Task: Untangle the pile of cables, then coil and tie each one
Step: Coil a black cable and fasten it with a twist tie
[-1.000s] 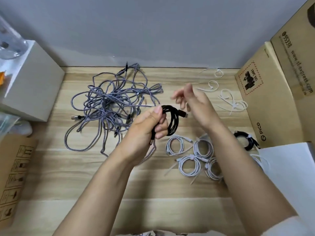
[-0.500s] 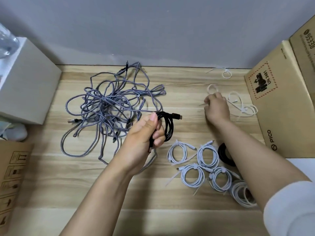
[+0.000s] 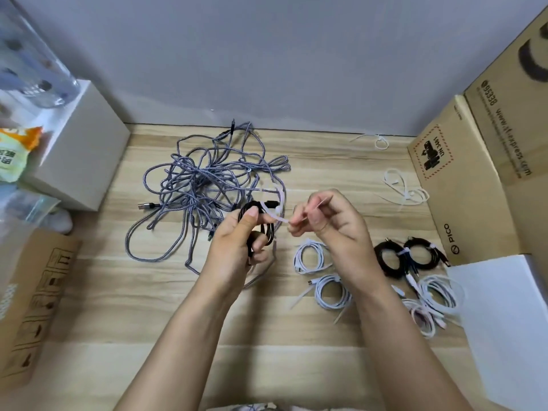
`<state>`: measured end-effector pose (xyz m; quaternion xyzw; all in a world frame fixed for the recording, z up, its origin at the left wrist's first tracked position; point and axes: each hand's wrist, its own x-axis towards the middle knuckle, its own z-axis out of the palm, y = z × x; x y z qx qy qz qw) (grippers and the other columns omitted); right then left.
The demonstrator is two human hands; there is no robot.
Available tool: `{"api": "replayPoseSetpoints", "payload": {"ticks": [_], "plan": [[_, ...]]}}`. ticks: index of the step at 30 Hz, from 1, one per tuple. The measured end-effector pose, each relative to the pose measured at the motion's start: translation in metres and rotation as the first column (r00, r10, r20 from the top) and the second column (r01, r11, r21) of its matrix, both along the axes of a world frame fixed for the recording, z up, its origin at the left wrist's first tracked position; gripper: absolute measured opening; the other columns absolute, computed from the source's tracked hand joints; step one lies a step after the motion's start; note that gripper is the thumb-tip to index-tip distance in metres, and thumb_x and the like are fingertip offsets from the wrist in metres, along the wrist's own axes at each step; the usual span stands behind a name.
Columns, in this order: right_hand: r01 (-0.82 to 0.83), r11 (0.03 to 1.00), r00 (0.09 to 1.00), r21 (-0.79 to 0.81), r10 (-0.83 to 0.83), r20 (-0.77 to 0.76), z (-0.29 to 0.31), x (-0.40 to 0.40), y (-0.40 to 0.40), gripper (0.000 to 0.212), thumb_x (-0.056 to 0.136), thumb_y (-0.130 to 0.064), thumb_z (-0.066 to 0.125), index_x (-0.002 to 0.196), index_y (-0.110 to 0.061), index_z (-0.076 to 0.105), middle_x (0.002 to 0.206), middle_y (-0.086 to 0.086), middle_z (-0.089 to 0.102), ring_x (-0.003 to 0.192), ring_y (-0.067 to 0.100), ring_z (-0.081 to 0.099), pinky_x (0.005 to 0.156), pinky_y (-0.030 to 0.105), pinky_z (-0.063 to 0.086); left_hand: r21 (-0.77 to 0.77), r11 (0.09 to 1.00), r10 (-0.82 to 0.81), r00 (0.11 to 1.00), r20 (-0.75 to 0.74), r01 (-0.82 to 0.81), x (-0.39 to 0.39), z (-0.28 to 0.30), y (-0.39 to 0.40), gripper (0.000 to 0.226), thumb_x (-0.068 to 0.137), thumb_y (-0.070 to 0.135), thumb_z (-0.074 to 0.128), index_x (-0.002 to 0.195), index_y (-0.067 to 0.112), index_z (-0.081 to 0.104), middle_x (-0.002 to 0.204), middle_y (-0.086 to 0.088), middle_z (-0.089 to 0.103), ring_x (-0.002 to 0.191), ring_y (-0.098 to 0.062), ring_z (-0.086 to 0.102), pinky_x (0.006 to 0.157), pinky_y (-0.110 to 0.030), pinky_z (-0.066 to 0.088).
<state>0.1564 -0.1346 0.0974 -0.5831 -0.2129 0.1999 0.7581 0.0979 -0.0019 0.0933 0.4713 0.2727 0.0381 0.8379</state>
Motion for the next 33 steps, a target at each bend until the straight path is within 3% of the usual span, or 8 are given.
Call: {"api": "replayPoseSetpoints", "payload": {"ticks": [4, 9, 13, 15, 19, 23, 29, 33], "plan": [[-0.064, 0.998, 0.998, -0.01, 0.064, -0.022, 0.006, -0.03, 0.001, 0.006, 0.084, -0.034, 0.063, 0.082, -0.029, 0.061, 0.08, -0.008, 0.067, 0.075, 0.008, 0.063, 0.073, 0.021, 0.05, -0.05, 0.998, -0.029, 0.999, 0.024, 0.03, -0.011, 0.011, -0.002, 0.039, 0.098, 0.018, 0.041, 0.066, 0.02, 0.064, 0.077, 0.0, 0.064, 0.045, -0.004, 0.029, 0.046, -0.016, 0.017], [-0.055, 0.998, 0.998, -0.04, 0.055, -0.003, 0.011, -0.051, -0.006, 0.016, 0.078, -0.045, 0.067, 0.08, -0.029, 0.068, 0.083, -0.005, 0.069, 0.078, 0.01, 0.063, 0.074, 0.021, 0.049, -0.032, 0.993, -0.107, 0.988, 0.114, 0.111, -0.025, 0.016, -0.001, 0.024, 0.098, 0.015, 0.039, 0.074, 0.013, 0.041, 0.062, 0.005, 0.045, 0.044, -0.004, 0.027, 0.042, -0.016, 0.019], [-0.016, 1.0, 1.0, -0.015, 0.016, 0.009, 0.02, -0.054, -0.012, 0.027, 0.087, -0.039, 0.049, 0.077, -0.026, 0.072, 0.087, -0.004, 0.072, 0.073, 0.01, 0.065, 0.066, 0.023, 0.051, -0.066, 0.987, -0.131, 0.975, 0.18, 0.145, -0.033, 0.017, -0.002, 0.025, 0.091, 0.017, 0.051, 0.072, 0.012, 0.037, 0.054, 0.006, 0.04, 0.045, -0.007, 0.025, 0.041, -0.015, 0.023], [0.092, 0.994, 0.995, -0.057, -0.09, 0.032, 0.021, -0.054, -0.013, 0.014, 0.088, -0.027, 0.06, 0.08, -0.031, 0.072, 0.083, -0.004, 0.071, 0.065, 0.009, 0.061, 0.059, 0.021, 0.048, -0.033, 0.98, -0.186, 0.957, 0.223, 0.198, -0.037, 0.02, -0.003, 0.023, 0.088, 0.022, 0.048, 0.072, 0.012, 0.035, 0.052, 0.006, 0.039, 0.048, -0.009, 0.023, 0.042, -0.016, 0.025], [0.281, 0.939, 0.938, -0.199, -0.226, 0.262, 0.021, -0.053, -0.006, 0.036, 0.079, -0.01, 0.065, 0.094, -0.042, 0.068, 0.086, -0.01, 0.062, 0.071, 0.005, 0.055, 0.069, 0.021, 0.046, 0.097, 0.96, -0.279, 0.931, 0.237, 0.263, -0.043, 0.027, -0.008, 0.016, 0.089, 0.019, 0.052, 0.082, 0.008, 0.043, 0.053, 0.009, 0.038, 0.045, -0.005, 0.028, 0.047, -0.018, 0.025], [0.339, 0.922, 0.882, -0.187, -0.242, 0.405, 0.027, -0.057, 0.001, 0.018, 0.075, -0.013, 0.072, 0.082, -0.029, 0.072, 0.082, -0.012, 0.062, 0.072, 0.001, 0.056, 0.066, 0.013, 0.042, 0.104, 0.95, -0.311, 0.927, 0.211, 0.295, -0.047, 0.028, -0.01, 0.009, 0.085, 0.024, 0.05, 0.085, 0.014, 0.048, 0.055, 0.011, 0.04, 0.045, -0.003, 0.03, 0.045, -0.014, 0.03], [0.344, 0.925, 0.889, -0.159, -0.266, 0.374, 0.032, -0.062, 0.005, 0.01, 0.075, -0.025, 0.064, 0.081, -0.031, 0.069, 0.08, -0.018, 0.063, 0.073, 0.002, 0.058, 0.07, 0.016, 0.045, 0.064, 0.942, -0.336, 0.912, 0.235, 0.33, -0.049, 0.026, -0.011, 0.013, 0.087, 0.024, 0.05, 0.078, 0.017, 0.043, 0.057, 0.007, 0.039, 0.045, -0.005, 0.032, 0.045, -0.015, 0.031], [0.34, 0.932, 0.931, -0.126, -0.314, 0.187, 0.037, -0.068, 0.009, 0.011, 0.077, -0.025, 0.068, 0.073, -0.036, 0.069, 0.074, -0.009, 0.068, 0.066, 0.009, 0.061, 0.065, 0.025, 0.05, 0.093, 0.929, -0.37, 0.893, 0.257, 0.359, -0.05, 0.026, -0.012, 0.008, 0.088, 0.024, 0.048, 0.08, 0.02, 0.048, 0.057, 0.009, 0.041, 0.049, -0.005, 0.032, 0.048, -0.015, 0.03]]}}
